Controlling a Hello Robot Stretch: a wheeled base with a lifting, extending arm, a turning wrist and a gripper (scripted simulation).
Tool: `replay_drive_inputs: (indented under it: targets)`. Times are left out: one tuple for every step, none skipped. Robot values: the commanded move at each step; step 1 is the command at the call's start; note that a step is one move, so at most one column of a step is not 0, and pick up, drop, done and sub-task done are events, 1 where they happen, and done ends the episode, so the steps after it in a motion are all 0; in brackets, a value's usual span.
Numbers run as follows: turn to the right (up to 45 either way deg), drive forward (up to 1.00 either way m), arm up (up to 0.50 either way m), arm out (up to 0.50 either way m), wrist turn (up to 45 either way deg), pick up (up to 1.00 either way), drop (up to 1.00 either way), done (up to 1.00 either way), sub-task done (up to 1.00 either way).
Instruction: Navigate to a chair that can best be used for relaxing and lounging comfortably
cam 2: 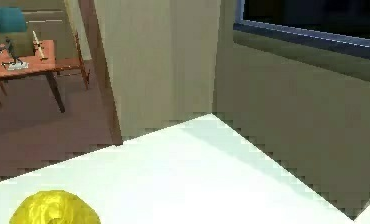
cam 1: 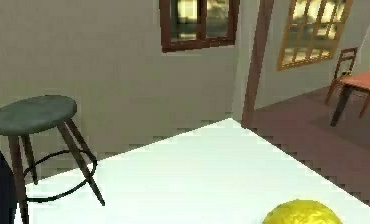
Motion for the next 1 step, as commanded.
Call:
replay_drive_inputs:
  targets:
    - [-6.0, 0.00, 0.00, 0.00, 0.0, 0.00, 0.00, 0.00, 0.00]
